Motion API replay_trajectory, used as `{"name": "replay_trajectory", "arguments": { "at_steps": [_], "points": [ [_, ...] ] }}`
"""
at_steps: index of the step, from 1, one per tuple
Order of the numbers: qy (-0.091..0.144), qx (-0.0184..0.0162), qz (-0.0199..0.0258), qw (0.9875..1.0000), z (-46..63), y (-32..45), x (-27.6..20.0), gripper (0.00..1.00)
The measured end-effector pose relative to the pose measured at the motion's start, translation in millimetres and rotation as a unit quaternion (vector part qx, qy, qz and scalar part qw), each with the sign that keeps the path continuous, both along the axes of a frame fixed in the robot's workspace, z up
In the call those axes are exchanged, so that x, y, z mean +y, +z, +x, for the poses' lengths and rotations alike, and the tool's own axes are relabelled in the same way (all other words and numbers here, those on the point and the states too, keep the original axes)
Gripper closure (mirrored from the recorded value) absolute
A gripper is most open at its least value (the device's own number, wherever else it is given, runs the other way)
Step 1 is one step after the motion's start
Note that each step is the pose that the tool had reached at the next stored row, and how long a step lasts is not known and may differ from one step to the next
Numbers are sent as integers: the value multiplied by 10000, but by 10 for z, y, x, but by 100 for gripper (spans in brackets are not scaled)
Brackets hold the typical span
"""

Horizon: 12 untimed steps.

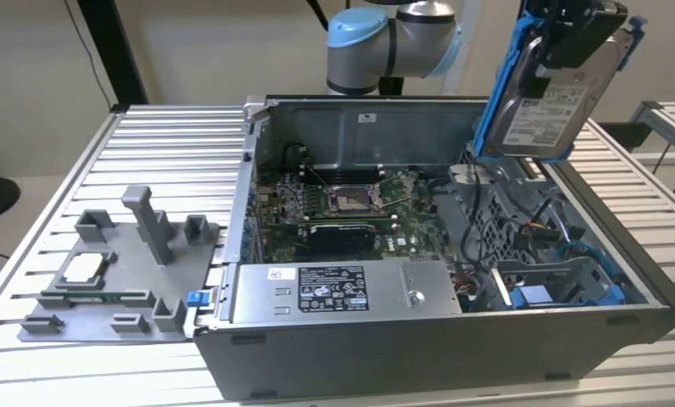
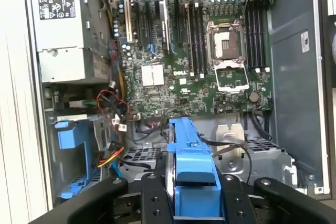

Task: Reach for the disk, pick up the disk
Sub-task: 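Pick up the disk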

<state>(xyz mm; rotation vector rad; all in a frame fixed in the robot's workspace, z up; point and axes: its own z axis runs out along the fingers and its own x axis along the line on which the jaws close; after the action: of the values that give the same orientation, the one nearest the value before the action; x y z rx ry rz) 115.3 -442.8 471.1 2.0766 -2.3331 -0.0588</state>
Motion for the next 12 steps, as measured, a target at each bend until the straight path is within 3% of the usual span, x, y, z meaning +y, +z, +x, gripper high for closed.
{"name": "replay_trajectory", "arguments": {
  "at_steps": [5, 12],
  "points": [
    [-10, 0, 0, 10000, 0, -8, -178, 100],
    [-18, 0, 0, 10000, 0, -22, -472, 100]
  ]
}}
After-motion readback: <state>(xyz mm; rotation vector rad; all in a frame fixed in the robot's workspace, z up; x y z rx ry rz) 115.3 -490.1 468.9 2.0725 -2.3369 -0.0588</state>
